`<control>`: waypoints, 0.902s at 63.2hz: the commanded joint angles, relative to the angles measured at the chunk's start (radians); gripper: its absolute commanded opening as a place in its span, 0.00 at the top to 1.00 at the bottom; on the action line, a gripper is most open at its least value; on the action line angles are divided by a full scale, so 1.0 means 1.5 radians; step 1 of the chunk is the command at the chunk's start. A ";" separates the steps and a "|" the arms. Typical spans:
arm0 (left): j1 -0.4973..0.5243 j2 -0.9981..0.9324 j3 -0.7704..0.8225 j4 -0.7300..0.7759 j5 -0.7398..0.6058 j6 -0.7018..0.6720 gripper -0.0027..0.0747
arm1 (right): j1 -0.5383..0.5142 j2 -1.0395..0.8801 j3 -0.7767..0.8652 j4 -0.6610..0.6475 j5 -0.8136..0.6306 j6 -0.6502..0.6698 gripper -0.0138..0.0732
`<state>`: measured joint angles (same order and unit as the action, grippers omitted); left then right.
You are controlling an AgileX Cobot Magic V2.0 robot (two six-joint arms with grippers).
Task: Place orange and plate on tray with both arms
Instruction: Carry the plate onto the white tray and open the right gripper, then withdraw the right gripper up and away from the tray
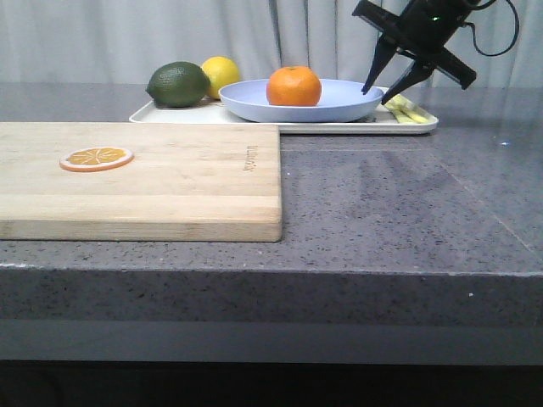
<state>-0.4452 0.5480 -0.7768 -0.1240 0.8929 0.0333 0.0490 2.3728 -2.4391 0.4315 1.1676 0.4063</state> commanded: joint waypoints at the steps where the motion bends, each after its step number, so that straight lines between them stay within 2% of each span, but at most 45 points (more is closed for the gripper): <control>1: 0.003 0.002 -0.015 -0.011 -0.049 0.001 0.18 | -0.001 -0.070 -0.041 0.014 -0.004 -0.005 0.53; 7: 0.003 0.002 -0.015 -0.011 -0.049 0.001 0.18 | -0.001 -0.089 -0.059 -0.009 0.034 -0.029 0.53; 15: 0.003 0.002 -0.015 -0.011 -0.049 0.001 0.18 | 0.000 -0.136 -0.067 -0.029 0.084 -0.154 0.53; 22: 0.003 0.002 -0.015 -0.011 -0.049 0.001 0.18 | 0.008 -0.183 -0.066 -0.042 0.105 -0.220 0.53; 40: 0.003 0.002 -0.015 -0.011 -0.049 0.001 0.18 | 0.046 -0.304 -0.053 -0.156 0.109 -0.258 0.53; 48: 0.003 0.002 -0.015 -0.011 -0.049 0.001 0.18 | 0.061 -0.368 0.007 -0.190 0.106 -0.279 0.53; 57: 0.003 0.002 -0.015 -0.011 -0.049 0.001 0.18 | 0.064 -0.471 0.153 -0.233 0.040 -0.280 0.53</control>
<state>-0.4452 0.5480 -0.7768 -0.1240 0.8929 0.0333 0.1456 1.7953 -2.2940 0.1277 1.2640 0.0000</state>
